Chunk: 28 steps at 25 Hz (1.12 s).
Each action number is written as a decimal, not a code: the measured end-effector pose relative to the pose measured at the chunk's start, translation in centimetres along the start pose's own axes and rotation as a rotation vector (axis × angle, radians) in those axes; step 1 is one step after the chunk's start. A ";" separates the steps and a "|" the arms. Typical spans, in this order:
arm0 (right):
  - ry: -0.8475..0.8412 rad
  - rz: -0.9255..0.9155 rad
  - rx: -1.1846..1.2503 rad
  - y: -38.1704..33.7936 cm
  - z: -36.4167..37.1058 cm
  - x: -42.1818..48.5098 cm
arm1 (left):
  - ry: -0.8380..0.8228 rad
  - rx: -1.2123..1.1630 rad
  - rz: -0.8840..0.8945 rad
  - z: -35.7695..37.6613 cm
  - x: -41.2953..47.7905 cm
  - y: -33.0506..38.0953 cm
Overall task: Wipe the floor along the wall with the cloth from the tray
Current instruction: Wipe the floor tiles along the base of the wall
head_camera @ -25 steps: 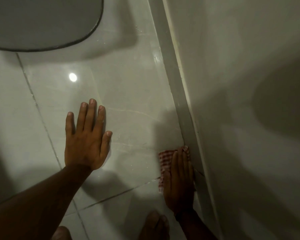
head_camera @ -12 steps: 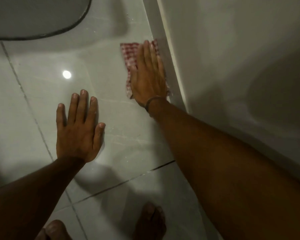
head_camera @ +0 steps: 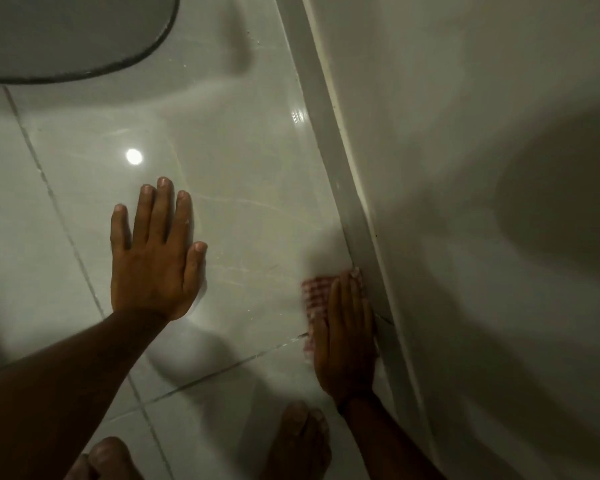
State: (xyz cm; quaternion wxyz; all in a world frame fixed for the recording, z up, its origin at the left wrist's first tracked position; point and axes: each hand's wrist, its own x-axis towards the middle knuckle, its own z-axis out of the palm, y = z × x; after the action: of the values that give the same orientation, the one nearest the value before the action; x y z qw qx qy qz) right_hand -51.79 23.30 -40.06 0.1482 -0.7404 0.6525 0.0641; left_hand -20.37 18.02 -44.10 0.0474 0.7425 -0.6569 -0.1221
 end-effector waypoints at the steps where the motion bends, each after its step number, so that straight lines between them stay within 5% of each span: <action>1: -0.026 -0.016 -0.008 1.0 0.3 -1.7 | 0.001 -0.002 -0.003 -0.1 0.0 0.0; 6: -0.054 -0.119 -0.022 0.4 -0.6 1.3 | 0.011 0.001 -0.009 -0.2 0.1 0.2; 16: 0.041 -0.160 -0.020 -10.7 -5.5 25.5 | 0.011 0.007 -0.008 -0.3 0.2 0.2; 28: -0.043 -0.114 0.079 -1.4 -2.2 4.9 | 0.007 -0.022 0.007 -0.6 -0.1 0.5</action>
State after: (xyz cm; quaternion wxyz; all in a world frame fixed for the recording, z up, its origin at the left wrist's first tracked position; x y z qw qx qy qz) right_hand -49.91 18.11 -39.18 0.1945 -0.7685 0.6078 0.0456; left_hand -20.68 17.96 -43.36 0.0584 0.7401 -0.6579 -0.1264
